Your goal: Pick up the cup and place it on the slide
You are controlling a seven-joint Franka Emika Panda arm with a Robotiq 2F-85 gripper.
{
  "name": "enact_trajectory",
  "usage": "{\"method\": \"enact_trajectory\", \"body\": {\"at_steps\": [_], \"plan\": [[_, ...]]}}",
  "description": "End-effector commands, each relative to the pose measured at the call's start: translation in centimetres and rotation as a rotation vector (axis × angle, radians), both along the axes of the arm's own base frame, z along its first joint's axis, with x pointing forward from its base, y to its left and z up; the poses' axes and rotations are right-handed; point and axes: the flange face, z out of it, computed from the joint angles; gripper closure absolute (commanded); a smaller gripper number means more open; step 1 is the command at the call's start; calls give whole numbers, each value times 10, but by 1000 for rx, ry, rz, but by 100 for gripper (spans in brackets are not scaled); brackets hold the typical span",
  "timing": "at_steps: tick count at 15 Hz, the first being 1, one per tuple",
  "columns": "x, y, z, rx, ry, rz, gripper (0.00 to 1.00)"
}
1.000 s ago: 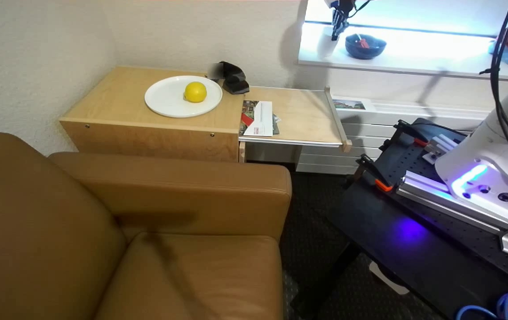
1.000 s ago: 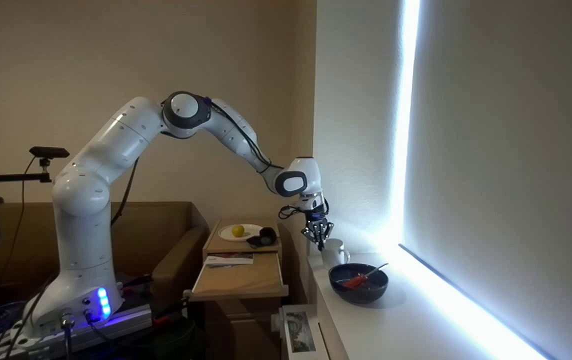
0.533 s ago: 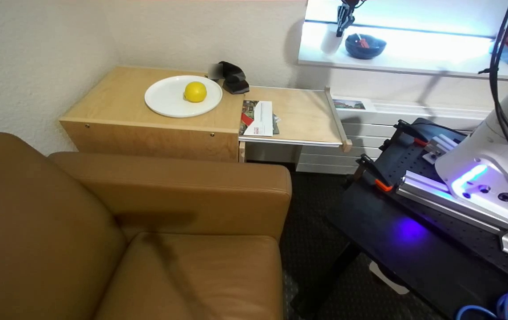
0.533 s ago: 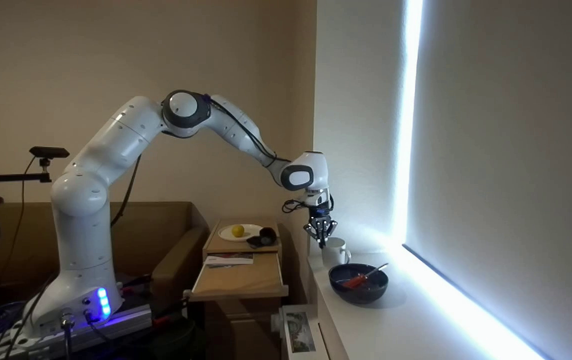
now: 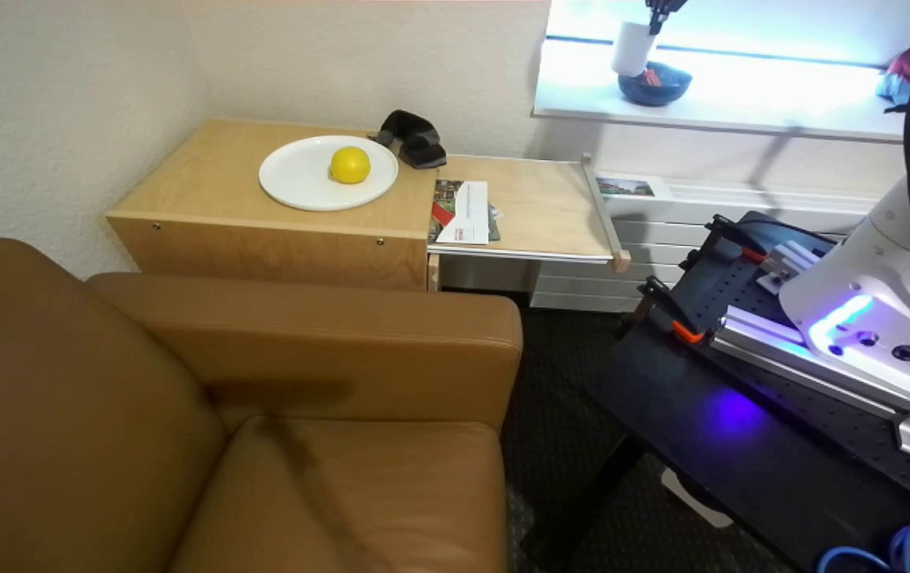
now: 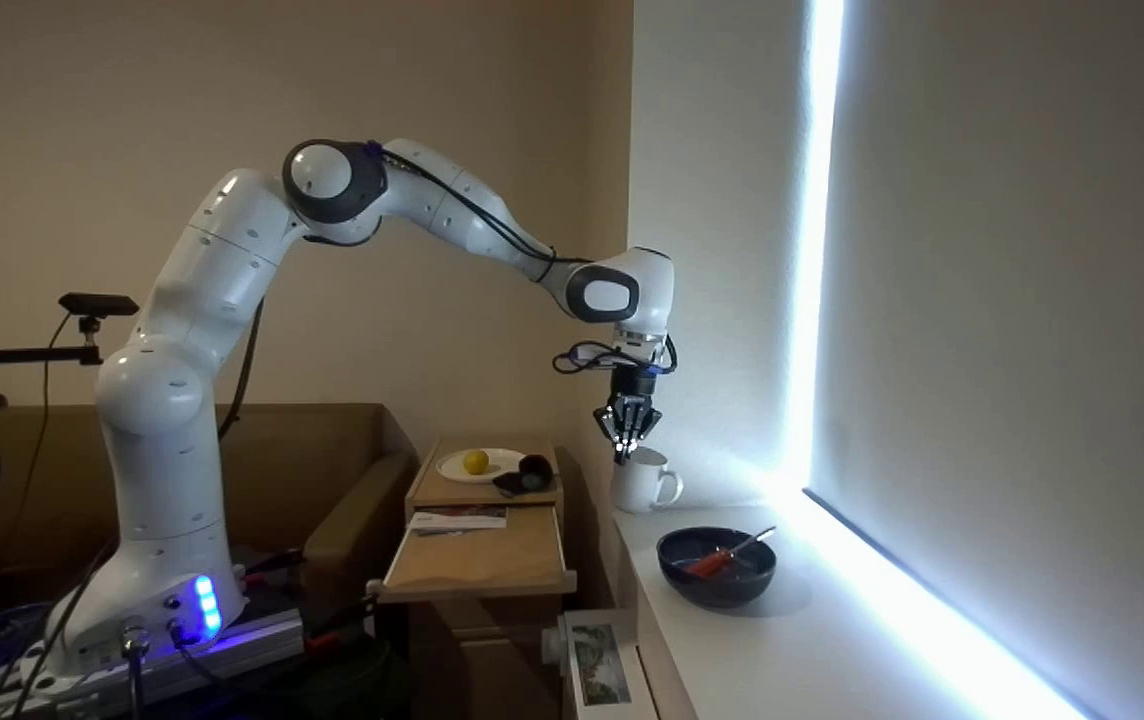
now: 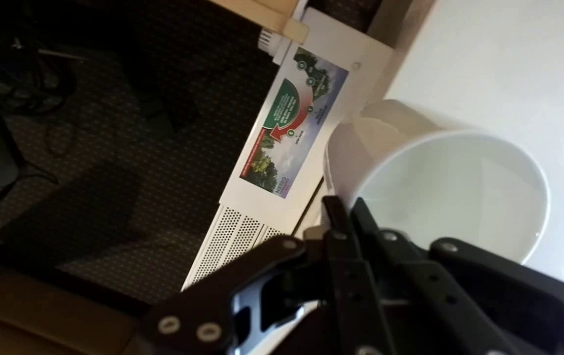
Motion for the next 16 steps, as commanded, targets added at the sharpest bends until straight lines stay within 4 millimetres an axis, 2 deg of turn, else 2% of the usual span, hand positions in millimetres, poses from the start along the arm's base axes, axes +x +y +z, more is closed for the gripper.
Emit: {"method": "enact_trajectory", "body": {"at_steps": [1,4,6,7,8,13,14,16], "plan": [[-38,33,20,57,20,194,99],[-62,64,16,112,40,346,99],[-72,67,26,185,12,425,99],[-53,58,9,130,48,353,99],[-56,61,12,139,45,362,95],[-55,60,6,140,54,356,95],[-55,60,5,140,55,356,99],[-50,98,-6,105,101,456,99]]}}
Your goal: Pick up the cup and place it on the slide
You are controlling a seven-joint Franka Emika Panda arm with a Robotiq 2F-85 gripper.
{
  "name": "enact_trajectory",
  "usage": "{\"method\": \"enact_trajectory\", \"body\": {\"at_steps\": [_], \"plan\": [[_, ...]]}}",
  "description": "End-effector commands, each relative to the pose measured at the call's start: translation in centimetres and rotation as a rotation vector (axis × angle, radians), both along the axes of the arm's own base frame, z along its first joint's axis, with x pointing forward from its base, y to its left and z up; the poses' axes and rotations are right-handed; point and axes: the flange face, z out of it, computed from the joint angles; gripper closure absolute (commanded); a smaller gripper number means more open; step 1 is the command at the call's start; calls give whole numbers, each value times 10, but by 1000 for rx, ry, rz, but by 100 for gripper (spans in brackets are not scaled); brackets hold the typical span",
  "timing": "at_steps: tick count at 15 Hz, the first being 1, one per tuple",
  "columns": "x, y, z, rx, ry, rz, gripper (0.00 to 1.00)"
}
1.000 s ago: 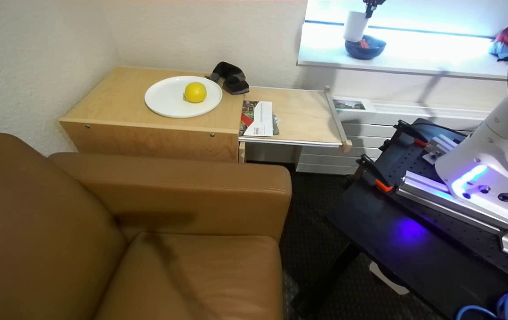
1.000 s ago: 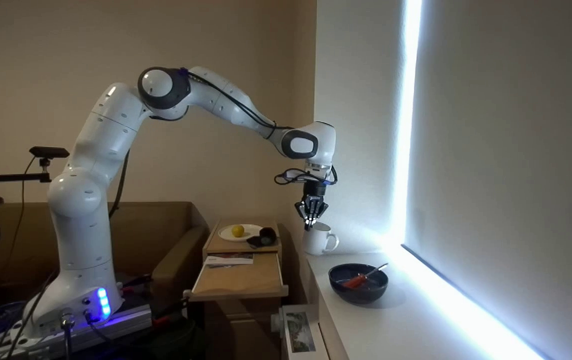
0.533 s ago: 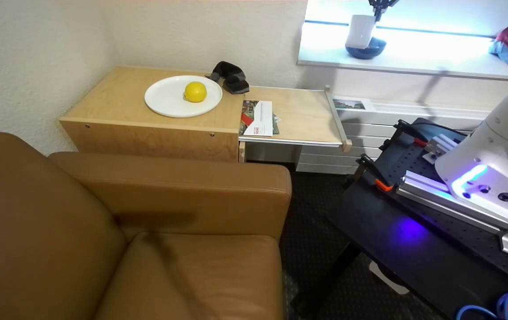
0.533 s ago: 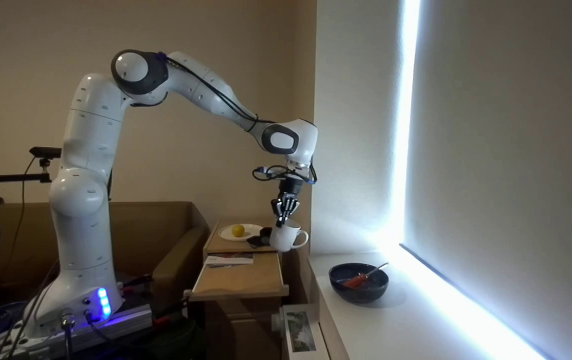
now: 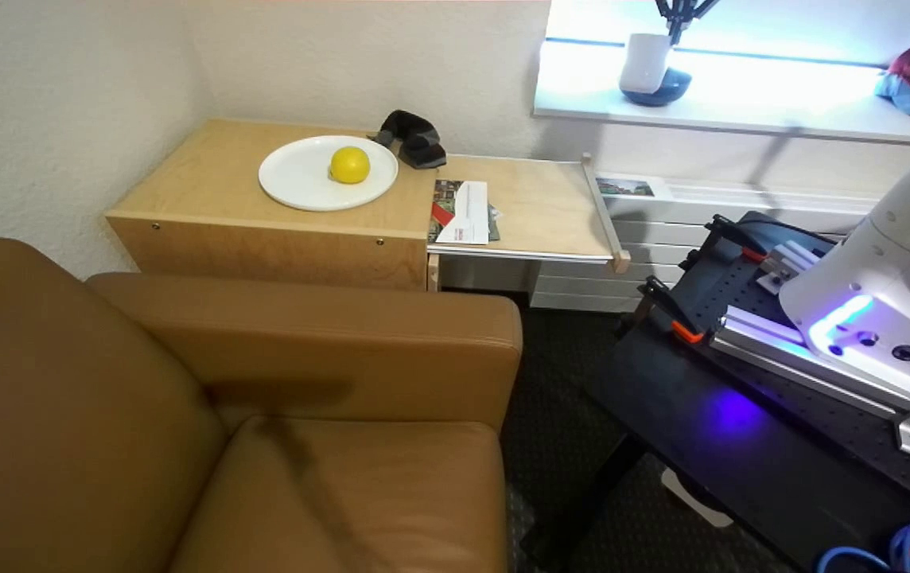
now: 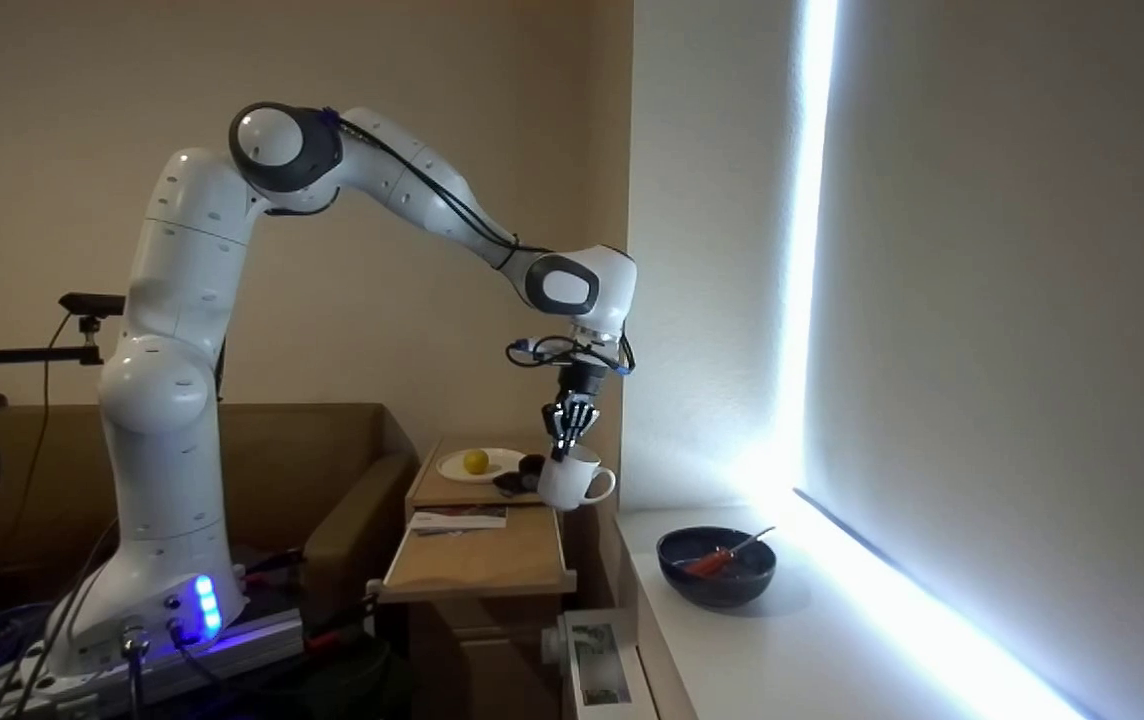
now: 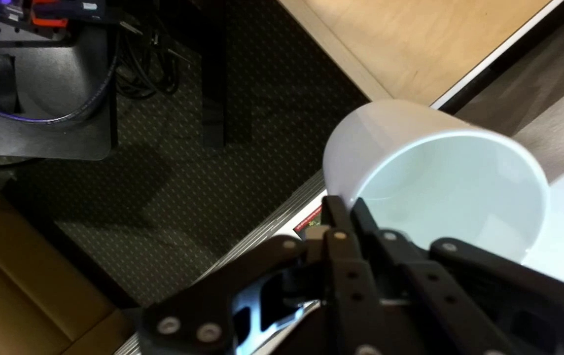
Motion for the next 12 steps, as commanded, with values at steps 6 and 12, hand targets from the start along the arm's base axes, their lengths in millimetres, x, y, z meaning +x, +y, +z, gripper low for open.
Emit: {"method": "enact_trajectory", "body": {"at_steps": [6,12], "plan": [[9,163,-46,-101,53,396,99],[13,240,-80,-222,-210,402,99]]}}
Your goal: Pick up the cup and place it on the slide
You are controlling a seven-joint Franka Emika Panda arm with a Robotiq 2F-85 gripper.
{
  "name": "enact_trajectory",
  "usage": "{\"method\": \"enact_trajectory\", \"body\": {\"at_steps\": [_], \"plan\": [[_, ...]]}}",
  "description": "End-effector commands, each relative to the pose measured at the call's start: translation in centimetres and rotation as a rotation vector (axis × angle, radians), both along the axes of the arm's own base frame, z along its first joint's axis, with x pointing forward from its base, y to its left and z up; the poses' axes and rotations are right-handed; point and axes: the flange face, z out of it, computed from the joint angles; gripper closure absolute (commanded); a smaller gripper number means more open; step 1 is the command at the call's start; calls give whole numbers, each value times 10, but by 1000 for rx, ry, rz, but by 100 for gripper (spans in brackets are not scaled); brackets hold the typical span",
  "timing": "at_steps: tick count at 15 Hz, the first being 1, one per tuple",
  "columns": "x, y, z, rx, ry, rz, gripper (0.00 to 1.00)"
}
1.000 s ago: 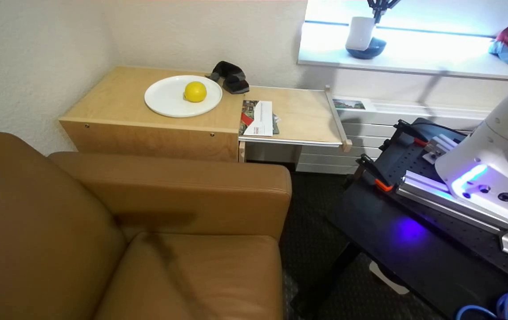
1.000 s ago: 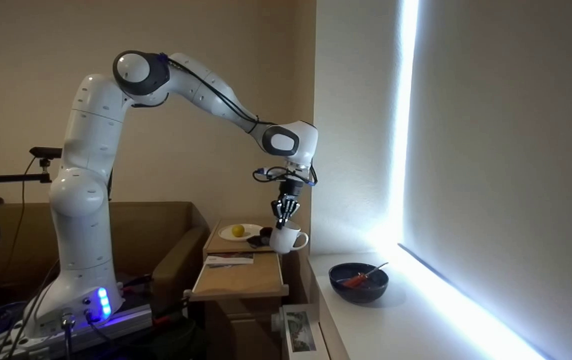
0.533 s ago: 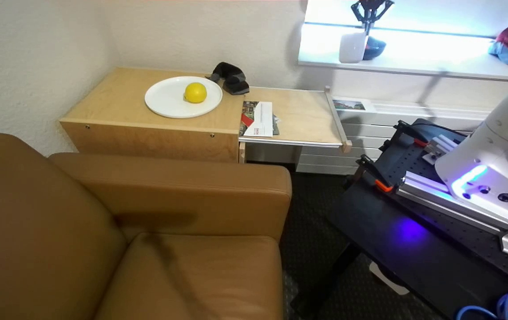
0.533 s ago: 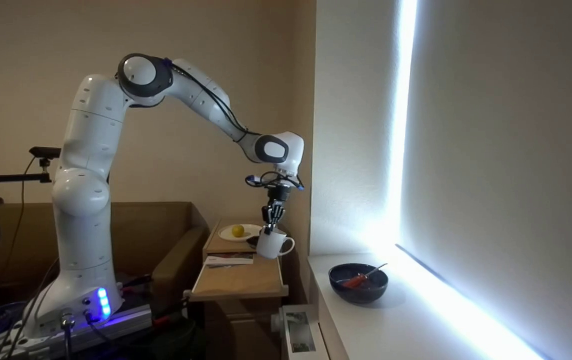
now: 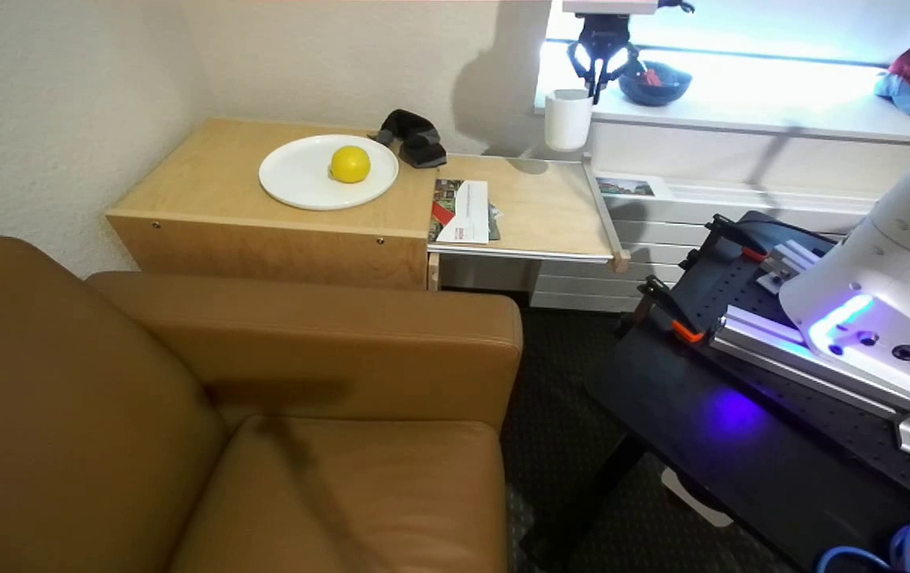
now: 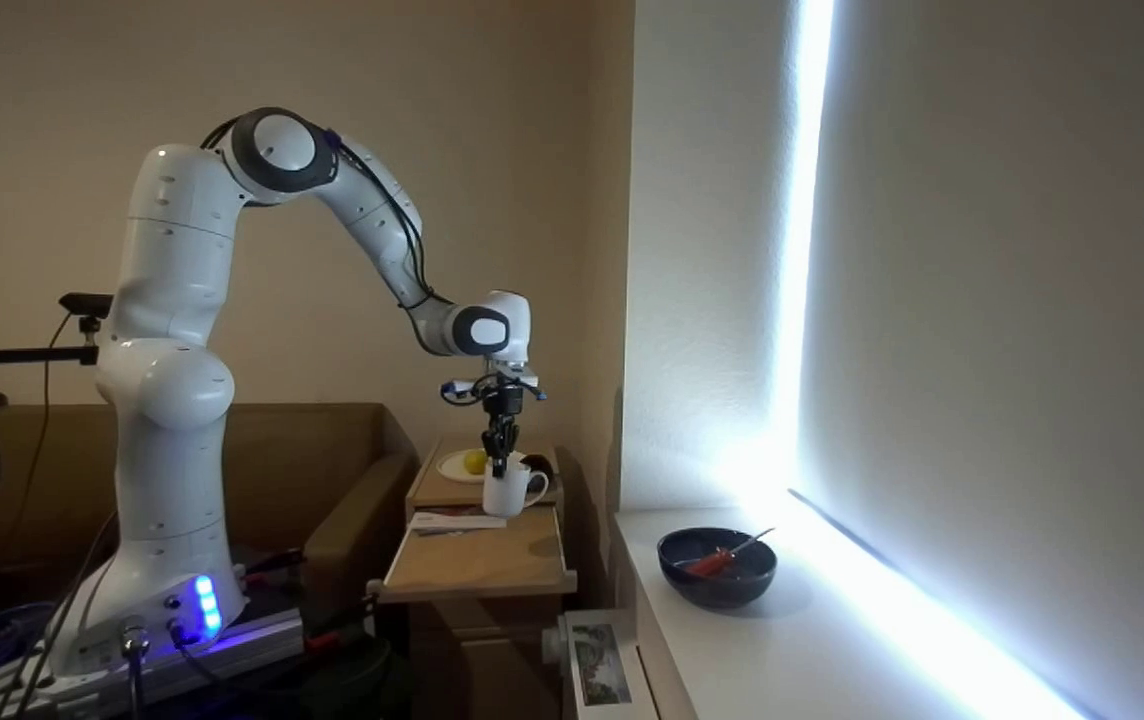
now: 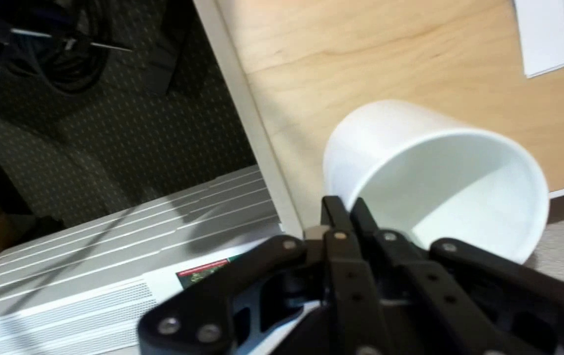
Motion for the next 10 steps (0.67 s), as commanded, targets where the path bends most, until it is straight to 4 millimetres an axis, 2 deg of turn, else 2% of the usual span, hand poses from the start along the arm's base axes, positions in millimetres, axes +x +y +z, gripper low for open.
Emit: {"method": "enact_trajectory", "body": {"at_steps": [1,5,7,8,10], "plan": [[-12,25,-8,-45,-176,-10,99],[-27,41,-36,-55,-241,-29,99],[-33,41,-39,-39,-231,-39,99],[-26,42,-40,-44,-208,-29,95],[-30,42,-43,-43,-203,-30,95]]}}
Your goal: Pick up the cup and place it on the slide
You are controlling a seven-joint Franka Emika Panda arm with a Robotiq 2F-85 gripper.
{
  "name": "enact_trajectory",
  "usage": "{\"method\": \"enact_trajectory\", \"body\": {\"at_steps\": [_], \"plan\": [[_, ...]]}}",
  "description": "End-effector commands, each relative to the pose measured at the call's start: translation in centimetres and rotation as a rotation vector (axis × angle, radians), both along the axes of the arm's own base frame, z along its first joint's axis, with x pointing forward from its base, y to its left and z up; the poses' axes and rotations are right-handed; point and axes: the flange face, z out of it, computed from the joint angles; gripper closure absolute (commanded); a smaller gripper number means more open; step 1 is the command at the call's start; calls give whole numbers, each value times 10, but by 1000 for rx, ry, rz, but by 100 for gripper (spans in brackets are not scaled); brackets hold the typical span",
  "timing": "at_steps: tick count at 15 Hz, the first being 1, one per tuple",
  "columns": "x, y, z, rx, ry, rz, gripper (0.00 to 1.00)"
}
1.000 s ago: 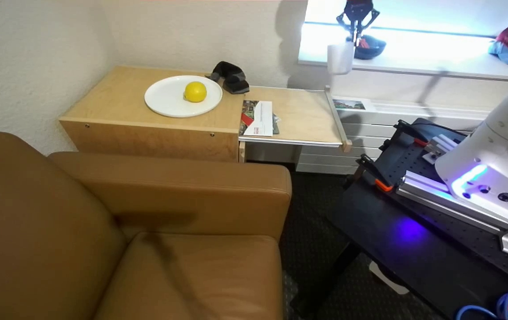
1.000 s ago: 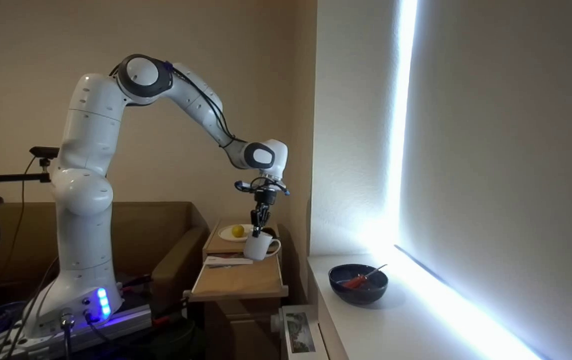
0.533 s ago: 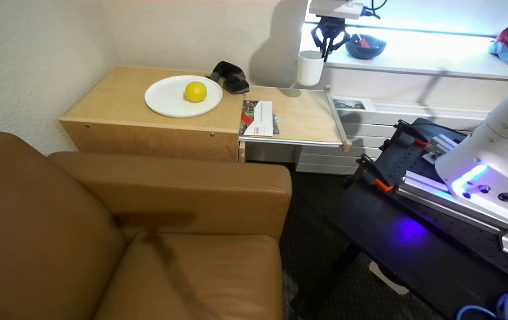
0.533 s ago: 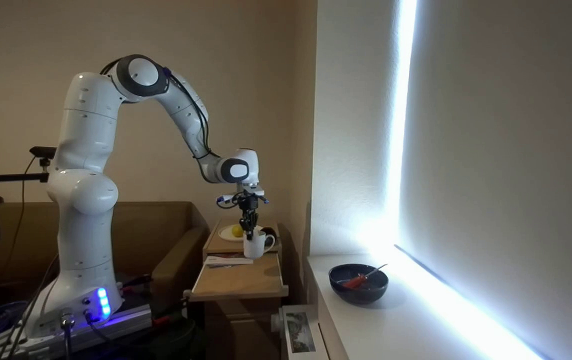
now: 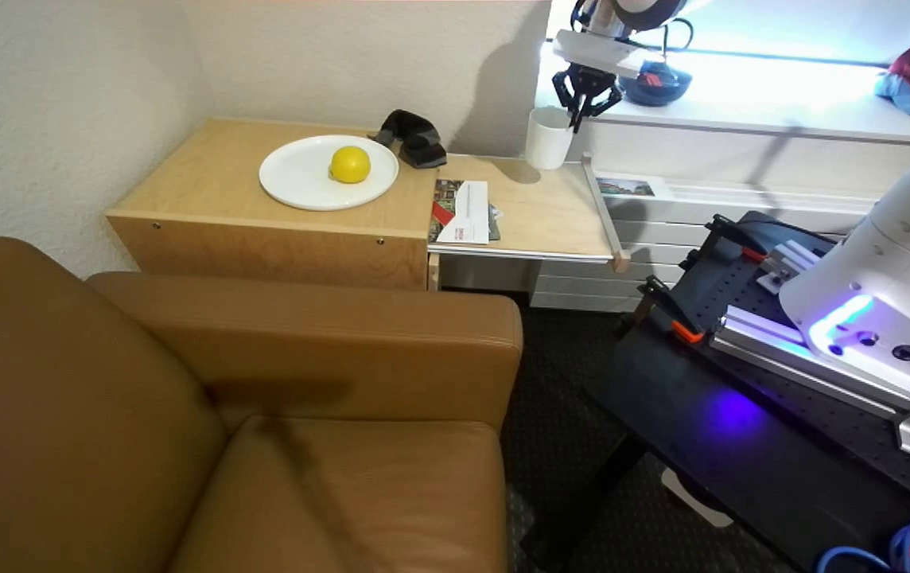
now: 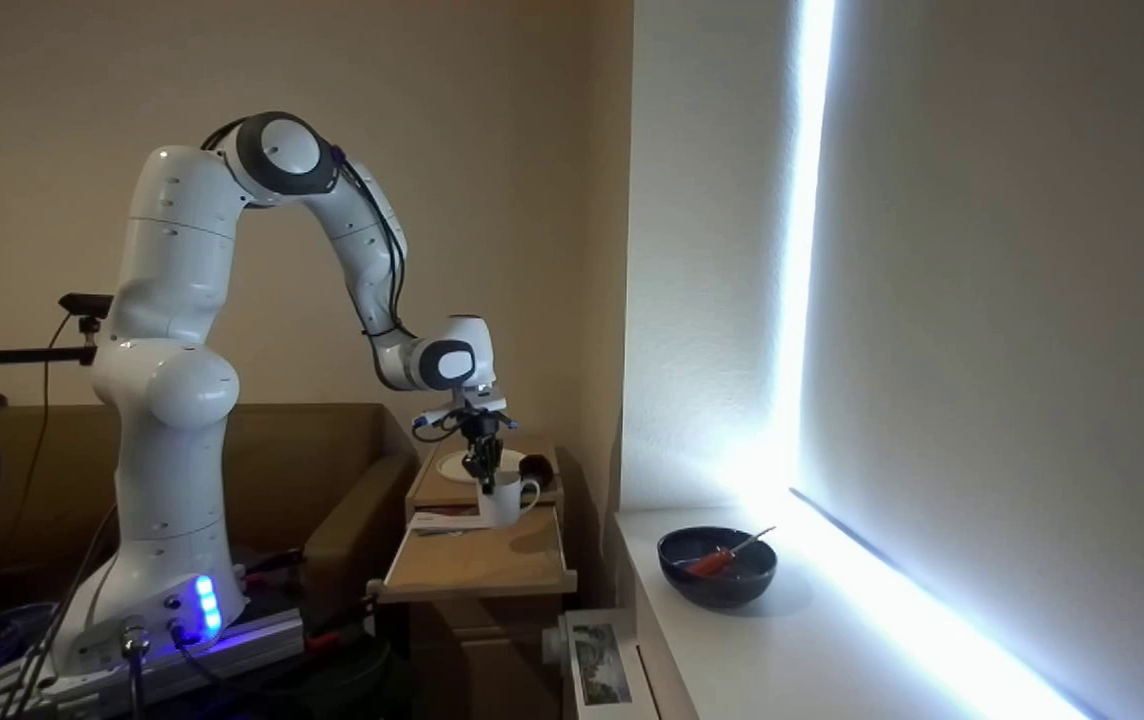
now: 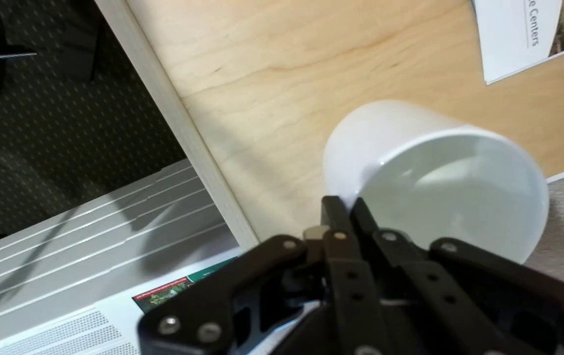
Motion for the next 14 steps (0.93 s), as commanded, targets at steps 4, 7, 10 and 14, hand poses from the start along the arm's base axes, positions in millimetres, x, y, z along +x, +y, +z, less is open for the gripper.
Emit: {"method": "enact_trajectory", "body": {"at_steps": [4,7,10,14], "plan": [[0,16,-16,10,48,48,99],[3,40,-32,10,82,102,99],[12,56,-40,8,80,132,99],[25,61,-46,26,94,129,99]]}}
